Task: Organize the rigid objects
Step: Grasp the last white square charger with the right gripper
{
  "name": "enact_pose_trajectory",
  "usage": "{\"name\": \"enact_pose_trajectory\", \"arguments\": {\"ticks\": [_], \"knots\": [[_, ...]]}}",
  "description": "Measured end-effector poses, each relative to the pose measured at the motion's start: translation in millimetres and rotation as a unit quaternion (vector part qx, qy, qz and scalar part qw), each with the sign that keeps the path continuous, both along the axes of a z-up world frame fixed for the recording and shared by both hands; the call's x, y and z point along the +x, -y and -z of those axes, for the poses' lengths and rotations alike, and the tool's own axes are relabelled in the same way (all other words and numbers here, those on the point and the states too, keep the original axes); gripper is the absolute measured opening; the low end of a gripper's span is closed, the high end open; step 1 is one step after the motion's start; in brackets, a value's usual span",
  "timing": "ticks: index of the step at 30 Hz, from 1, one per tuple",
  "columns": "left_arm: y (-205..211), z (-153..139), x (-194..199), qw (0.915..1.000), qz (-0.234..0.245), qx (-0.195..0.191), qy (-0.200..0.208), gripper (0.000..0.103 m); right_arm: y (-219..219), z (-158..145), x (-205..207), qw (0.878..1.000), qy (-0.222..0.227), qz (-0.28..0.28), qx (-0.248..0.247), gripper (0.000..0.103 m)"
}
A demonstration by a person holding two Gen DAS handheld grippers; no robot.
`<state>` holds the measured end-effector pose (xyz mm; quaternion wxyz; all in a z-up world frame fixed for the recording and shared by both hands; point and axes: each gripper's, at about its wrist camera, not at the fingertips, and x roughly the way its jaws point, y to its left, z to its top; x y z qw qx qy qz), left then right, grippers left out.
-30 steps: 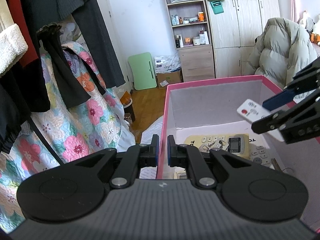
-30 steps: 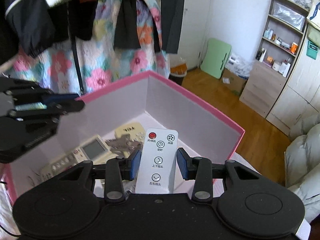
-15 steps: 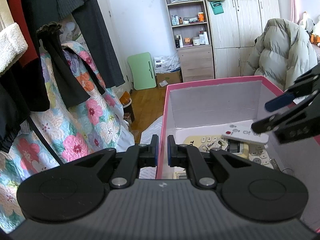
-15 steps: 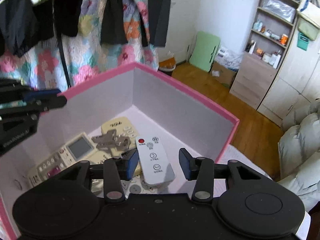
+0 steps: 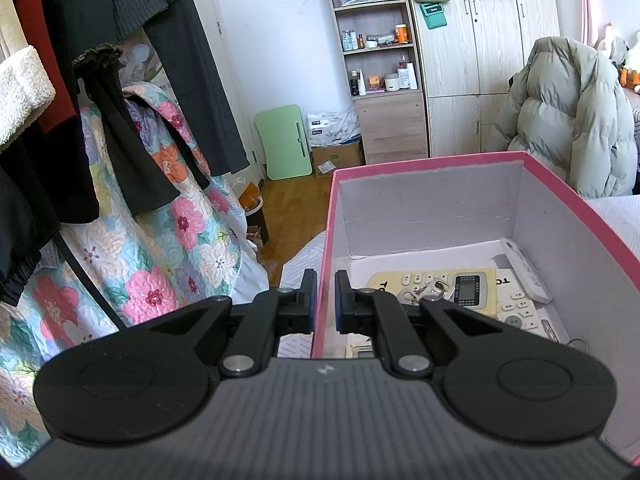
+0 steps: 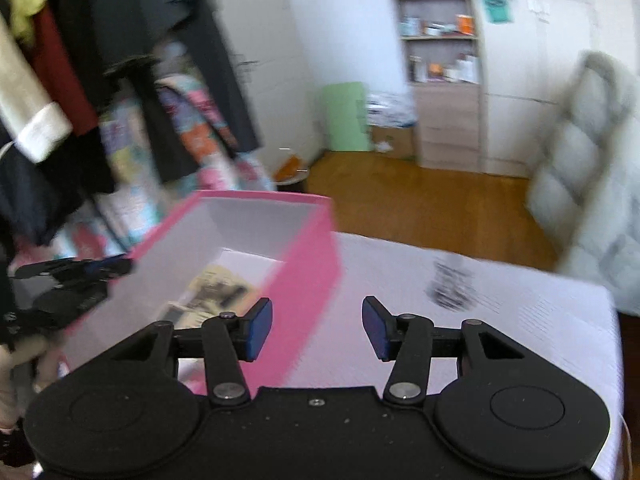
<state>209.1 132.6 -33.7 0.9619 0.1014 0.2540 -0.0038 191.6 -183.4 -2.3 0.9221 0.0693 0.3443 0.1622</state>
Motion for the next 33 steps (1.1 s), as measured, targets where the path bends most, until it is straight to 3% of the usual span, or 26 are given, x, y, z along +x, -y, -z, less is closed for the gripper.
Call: {"name": "enact_pose_trajectory", "arguments": {"ticks": [7, 14, 25, 33], "knots": [[0, 0, 0, 1.0, 0.0, 0.001, 0.0, 0.007, 54, 43, -17, 0.992, -0.062, 0.109, -0.004, 0.056], [0, 0, 0, 1.0, 0.0, 0.001, 0.0, 0.007, 68, 75, -13, 0.98, -0.08, 0.171, -0.061, 0.059], [0, 0, 0, 1.0, 0.001, 0.001, -0.001, 0.007, 88, 111, 22, 0.972, -0.095, 0.206, -0.063, 0.07], [-2, -2, 0, 1.0, 0.002, -0.002, -0.001, 0.007, 83, 112, 20, 0.973, -0.07, 0.21, -0.059, 0.062]]}}
